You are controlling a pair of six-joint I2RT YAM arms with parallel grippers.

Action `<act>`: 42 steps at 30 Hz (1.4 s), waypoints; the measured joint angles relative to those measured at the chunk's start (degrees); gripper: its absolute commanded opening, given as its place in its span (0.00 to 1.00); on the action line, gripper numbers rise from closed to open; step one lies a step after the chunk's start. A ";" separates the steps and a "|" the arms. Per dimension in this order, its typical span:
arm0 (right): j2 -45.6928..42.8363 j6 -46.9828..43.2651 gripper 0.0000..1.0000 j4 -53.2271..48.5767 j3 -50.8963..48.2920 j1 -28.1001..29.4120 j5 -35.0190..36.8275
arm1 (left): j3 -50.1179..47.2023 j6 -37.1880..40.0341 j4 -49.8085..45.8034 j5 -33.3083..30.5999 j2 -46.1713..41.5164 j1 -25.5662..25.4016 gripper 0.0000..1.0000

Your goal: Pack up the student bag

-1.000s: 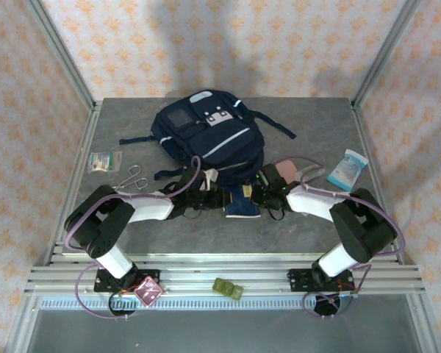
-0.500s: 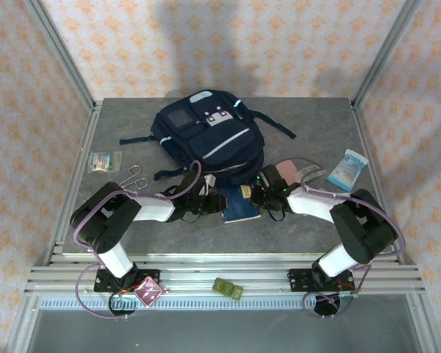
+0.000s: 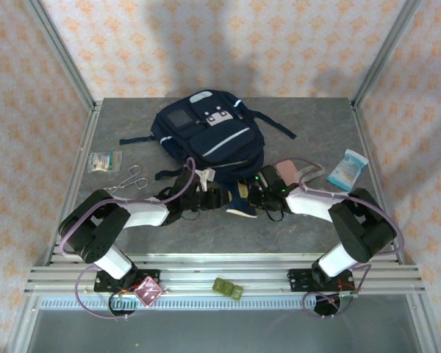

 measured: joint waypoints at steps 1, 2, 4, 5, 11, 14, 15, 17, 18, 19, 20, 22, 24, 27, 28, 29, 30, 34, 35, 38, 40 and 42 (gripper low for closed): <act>0.26 0.02 0.16 0.39 0.07 0.61 -0.85 | 0.72 0.33 -0.72 0.31 0.92 -0.17 0.43; 0.44 0.02 0.16 0.66 0.07 1.16 -1.53 | 1.46 0.57 -1.77 0.59 1.73 -0.39 0.38; 0.50 0.04 0.16 0.76 0.07 1.49 -1.92 | 2.29 0.92 -3.91 0.74 2.47 -0.42 0.20; 0.50 0.11 0.17 0.76 0.07 1.46 -2.05 | 2.49 0.81 -5.09 0.57 2.58 -0.37 0.11; -0.17 0.44 0.24 -0.42 0.07 1.49 -3.21 | 3.32 2.19 -10.95 -0.35 2.12 -0.09 0.00; -2.38 -0.07 0.35 -3.50 0.07 2.43 -4.85 | 3.34 3.41 -16.68 0.66 -1.27 -0.35 0.00; -3.52 -0.39 0.38 -4.68 0.07 2.91 -5.31 | 3.34 3.87 -19.02 0.92 -3.28 -0.55 0.00; -6.34 -1.07 0.41 -6.99 0.44 3.37 -5.95 | 3.34 4.63 -23.74 1.33 -8.31 -0.90 0.00; -8.13 -1.53 0.42 -8.15 1.03 3.30 -6.27 | 3.34 5.20 -26.29 1.53 -11.26 -0.90 0.00; -9.70 -1.75 0.42 -8.83 1.66 3.13 -6.51 | 3.37 5.79 -28.55 1.79 -14.16 -0.90 0.00; -11.21 -2.01 0.42 -9.22 2.29 2.84 -6.82 | 3.43 6.16 -30.14 1.99 -16.63 -0.90 0.00; -14.27 -2.49 0.43 -9.79 3.65 1.95 -7.39 | 4.11 7.08 -34.12 2.32 -21.97 -0.76 0.00; -16.94 -2.64 0.44 -10.01 4.66 0.66 -7.89 | 5.44 8.07 -36.92 2.32 -26.14 -0.33 0.00; -20.90 -2.62 0.50 -9.62 5.18 -1.97 -8.72 | 8.09 8.76 -37.66 1.92 -30.38 1.73 0.00; -22.25 -2.38 0.53 -9.44 5.18 -2.82 -8.96 | 8.83 8.70 -37.00 1.22 -31.43 2.84 0.00; -23.45 -2.23 0.55 -8.98 5.14 -3.43 -9.25 | 9.18 8.50 -35.74 0.46 -32.22 3.85 0.00; -24.87 -1.77 0.57 -8.04 5.09 -4.00 -9.55 | 9.27 7.96 -33.77 -0.52 -32.83 5.05 0.00; -29.92 0.42 0.70 -1.42 4.07 -4.44 -10.78 | 9.18 4.52 -23.58 -5.66 -32.22 7.80 0.00; -31.17 1.03 0.75 0.81 3.28 -4.46 -11.04 | 9.11 3.58 -20.74 -7.06 -31.69 7.89 0.00; -35.08 4.59 0.85 9.64 -1.05 -4.46 -11.50 | 8.79 -0.44 -9.09 -10.78 -28.83 7.91 0.00; -36.59 7.10 0.86 16.04 -4.28 -4.46 -11.78 | 8.79 -3.41 -1.29 -11.91 -26.18 7.91 0.00; -36.59 10.08 0.86 22.91 -7.02 -4.46 -12.26 | 8.81 -7.06 6.97 -12.26 -22.64 7.91 0.00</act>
